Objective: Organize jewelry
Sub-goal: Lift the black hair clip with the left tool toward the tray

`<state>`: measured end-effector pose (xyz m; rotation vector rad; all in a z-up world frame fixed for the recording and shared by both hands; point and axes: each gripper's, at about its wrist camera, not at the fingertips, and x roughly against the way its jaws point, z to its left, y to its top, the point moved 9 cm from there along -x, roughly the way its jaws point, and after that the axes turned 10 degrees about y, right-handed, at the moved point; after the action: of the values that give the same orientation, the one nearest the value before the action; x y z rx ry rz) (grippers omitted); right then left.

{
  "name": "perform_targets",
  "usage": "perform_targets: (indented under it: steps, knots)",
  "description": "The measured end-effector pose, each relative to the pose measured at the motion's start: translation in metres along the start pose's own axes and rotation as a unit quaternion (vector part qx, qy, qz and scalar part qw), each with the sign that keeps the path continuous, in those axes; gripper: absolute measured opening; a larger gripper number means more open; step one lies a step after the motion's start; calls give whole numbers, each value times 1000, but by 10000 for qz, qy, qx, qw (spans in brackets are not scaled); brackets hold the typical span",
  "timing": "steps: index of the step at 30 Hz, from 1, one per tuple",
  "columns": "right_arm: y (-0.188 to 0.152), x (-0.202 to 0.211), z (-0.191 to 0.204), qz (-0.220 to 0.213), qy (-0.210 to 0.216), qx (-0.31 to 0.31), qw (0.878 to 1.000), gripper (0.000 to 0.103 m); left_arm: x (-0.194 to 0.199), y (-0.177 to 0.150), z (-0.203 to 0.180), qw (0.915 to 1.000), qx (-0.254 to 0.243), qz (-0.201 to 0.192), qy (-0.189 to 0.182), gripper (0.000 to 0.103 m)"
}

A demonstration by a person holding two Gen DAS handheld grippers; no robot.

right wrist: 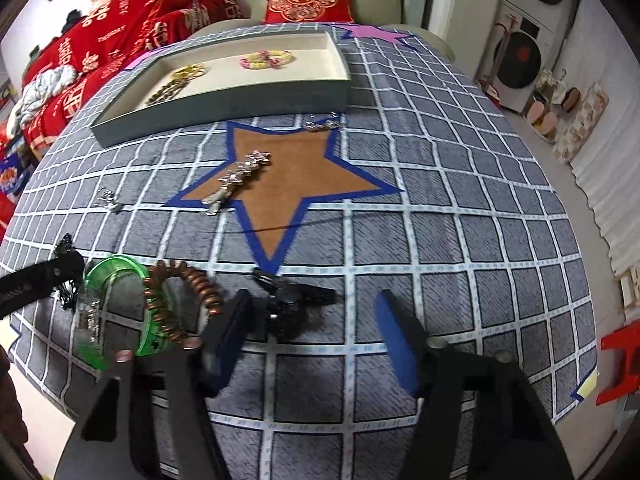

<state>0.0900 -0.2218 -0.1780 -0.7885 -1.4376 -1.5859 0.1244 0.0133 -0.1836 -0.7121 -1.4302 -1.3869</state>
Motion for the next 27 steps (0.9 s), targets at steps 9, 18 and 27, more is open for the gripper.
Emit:
perform_targets:
  steps: [9, 18, 27]
  knots:
    - [0, 1, 10, -85, 186, 97, 9997, 38, 9, -1, 4, 9986, -246, -308, -347, 44]
    - [-3, 7, 0, -116, 691, -243, 9972, 38, 24, -5, 8, 9899, -383, -745, -1146, 44]
    - [-1, 16, -17, -131, 1043, -702, 9920, 38, 43, 9, 10, 9861, -510, -1062, -1172, 44]
